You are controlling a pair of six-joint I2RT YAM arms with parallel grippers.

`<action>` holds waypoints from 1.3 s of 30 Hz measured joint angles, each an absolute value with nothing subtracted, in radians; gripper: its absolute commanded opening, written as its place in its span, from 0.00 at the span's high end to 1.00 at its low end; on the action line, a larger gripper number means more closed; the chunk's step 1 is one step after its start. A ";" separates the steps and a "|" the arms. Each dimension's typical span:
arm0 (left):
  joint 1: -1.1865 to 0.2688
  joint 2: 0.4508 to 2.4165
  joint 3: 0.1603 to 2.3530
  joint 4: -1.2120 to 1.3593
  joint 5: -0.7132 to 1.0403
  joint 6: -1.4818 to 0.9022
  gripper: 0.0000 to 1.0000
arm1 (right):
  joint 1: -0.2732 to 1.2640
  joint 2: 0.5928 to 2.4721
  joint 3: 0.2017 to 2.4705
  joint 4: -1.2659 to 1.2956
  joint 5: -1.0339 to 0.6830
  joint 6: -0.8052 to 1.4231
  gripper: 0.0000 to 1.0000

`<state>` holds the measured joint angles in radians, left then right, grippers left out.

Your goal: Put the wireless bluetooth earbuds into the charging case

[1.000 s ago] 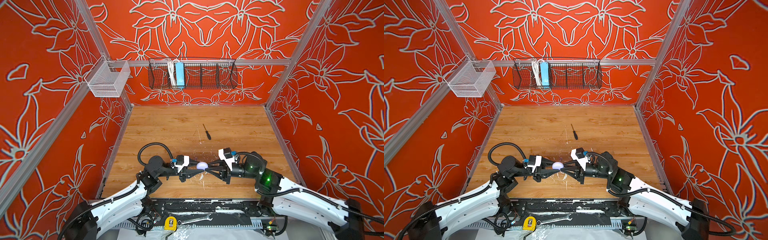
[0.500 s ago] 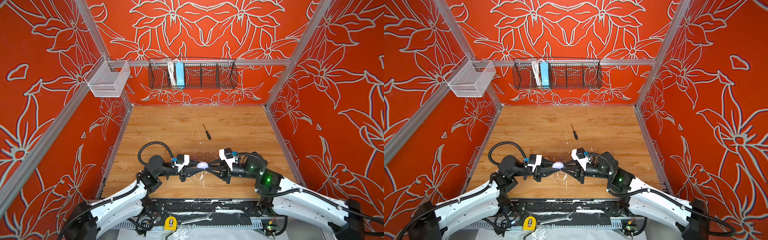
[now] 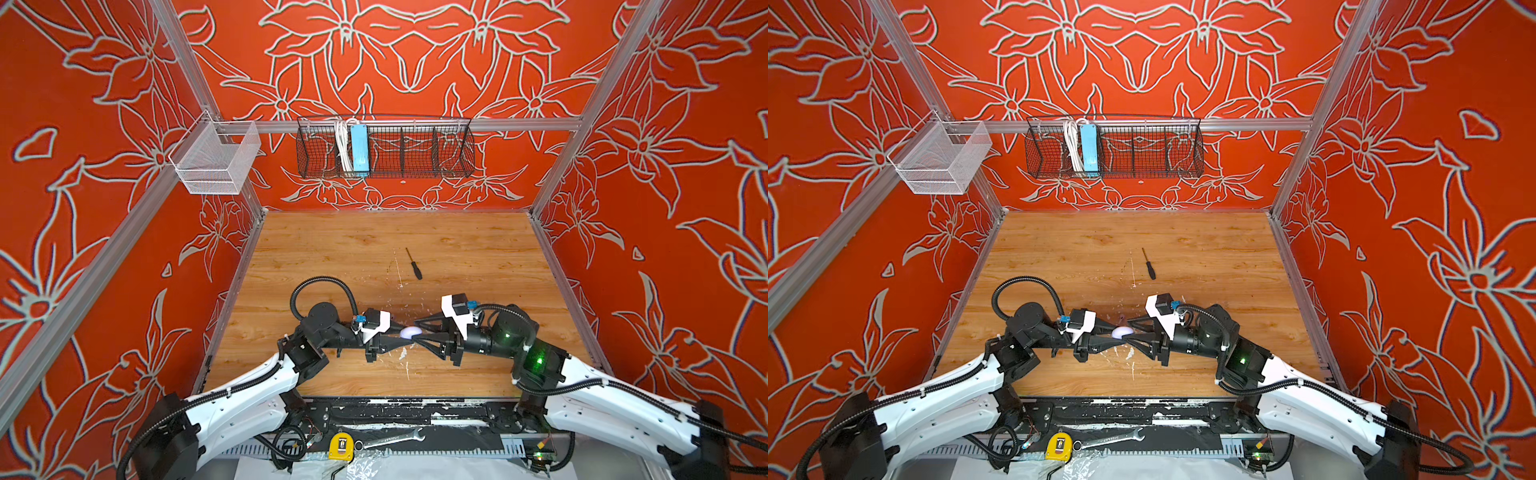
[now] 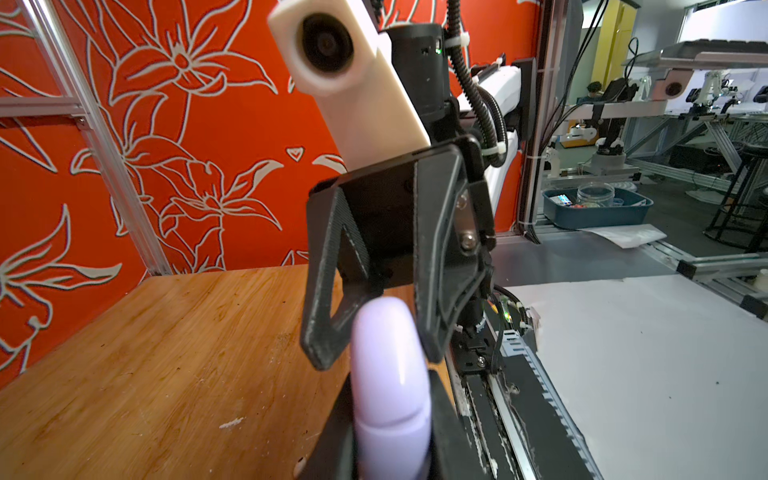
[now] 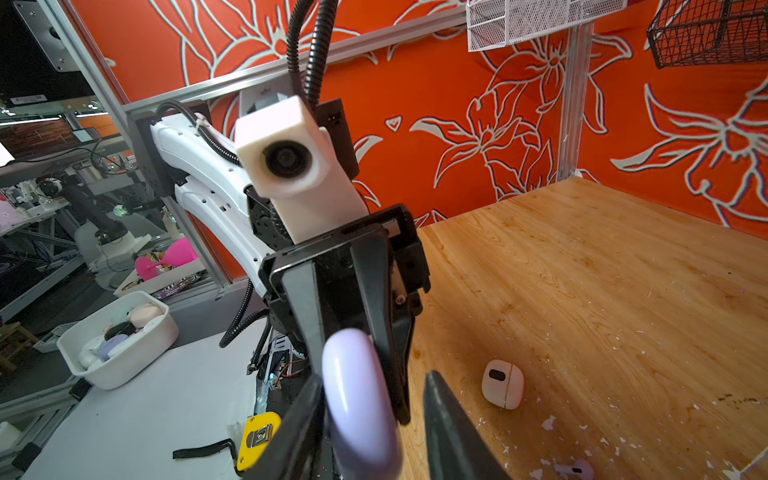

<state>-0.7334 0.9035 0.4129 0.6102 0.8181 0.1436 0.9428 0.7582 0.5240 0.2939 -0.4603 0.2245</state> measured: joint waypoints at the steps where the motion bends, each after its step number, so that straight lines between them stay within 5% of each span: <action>1: -0.735 0.905 0.413 0.601 0.818 0.154 1.00 | 0.943 0.758 0.524 0.293 -0.454 0.226 0.54; 30: -0.754 0.886 0.385 0.571 0.841 0.210 1.00 | 0.942 0.775 0.525 0.256 -0.221 0.244 0.43; 39: -0.690 0.916 0.359 0.692 0.800 0.125 1.00 | 0.942 0.780 0.534 0.167 -0.046 0.268 0.25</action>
